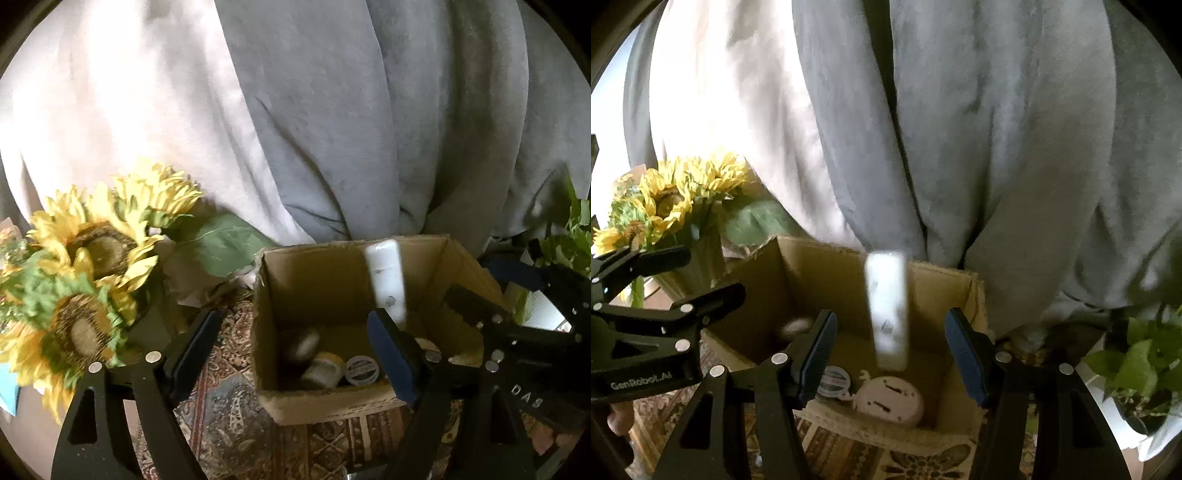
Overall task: Organize rigid objects
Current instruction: 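Lower the jar and remote into the box and open both grippers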
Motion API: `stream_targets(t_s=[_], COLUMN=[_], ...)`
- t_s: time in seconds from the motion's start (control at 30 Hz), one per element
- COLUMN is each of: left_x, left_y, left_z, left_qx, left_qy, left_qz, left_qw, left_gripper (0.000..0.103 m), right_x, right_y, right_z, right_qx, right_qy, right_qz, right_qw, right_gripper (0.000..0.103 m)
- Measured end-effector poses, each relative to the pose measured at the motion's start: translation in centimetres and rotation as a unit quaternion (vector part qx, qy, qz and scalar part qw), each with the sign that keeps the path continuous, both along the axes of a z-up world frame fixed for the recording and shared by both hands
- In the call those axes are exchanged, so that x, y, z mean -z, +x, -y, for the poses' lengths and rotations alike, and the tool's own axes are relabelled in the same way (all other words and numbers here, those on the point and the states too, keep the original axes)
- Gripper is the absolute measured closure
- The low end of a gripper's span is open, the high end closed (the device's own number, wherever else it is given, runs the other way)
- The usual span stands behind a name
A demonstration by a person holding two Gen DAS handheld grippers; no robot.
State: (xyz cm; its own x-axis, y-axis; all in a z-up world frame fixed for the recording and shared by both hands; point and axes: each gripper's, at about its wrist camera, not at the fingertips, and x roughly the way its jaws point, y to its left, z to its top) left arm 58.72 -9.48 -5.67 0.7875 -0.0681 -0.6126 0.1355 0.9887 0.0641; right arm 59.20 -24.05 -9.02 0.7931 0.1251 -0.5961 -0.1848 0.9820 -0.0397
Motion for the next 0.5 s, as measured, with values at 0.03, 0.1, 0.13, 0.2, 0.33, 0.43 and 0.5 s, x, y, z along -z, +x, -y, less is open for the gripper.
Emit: stream_targets(t_s=[0.03,0.1,0.13,0.2,0.33,0.43,0.5], left_x=[-0.1,-0.2,-0.2,-0.2,-0.2,-0.3,-0.5], left_y=[-0.3,-0.8,-0.9,-1.1,-1.7,-2.5,-2.9], left_z=[0.0,-0.2,-0.2,-0.3,-0.4,-0.4,-0.4], left_qx=[-0.001,-0.006,-0.010,-0.015,-0.015,-0.016,-0.014], left_qy=[0.001,0.000,0.003,0.005,0.007,0.009,0.009], left_qz=[0.002,0.008,0.010,0.011,0.013,0.018,0.020], left_qw=[1.0000,0.9999,0.9999,0.9998,0.9998,0.9997,0.9997], left_gripper=[0.018,0.017,0.017,0.017,0.016,0.016,0.016], right_x=[-0.1,-0.3,-0.2,-0.1,-0.1,0.0,-0.1], right_y=[-0.3,-0.6,-0.7,-0.4,-0.9,-2.0,-2.6], right_z=[0.0,0.1,0.1,-0.1,0.1,0.2,0.3], right_qx=[0.001,0.003,0.006,0.005,0.015,0.024,0.029], right_qy=[0.001,0.001,0.000,0.003,0.013,0.017,0.021], right_qz=[0.004,0.008,0.008,0.003,0.002,0.003,0.003], right_qw=[1.000,1.000,1.000,1.000,1.000,1.000,0.999], right_gripper=[0.041,0.041,0.041,0.041,0.041,0.041,0.041])
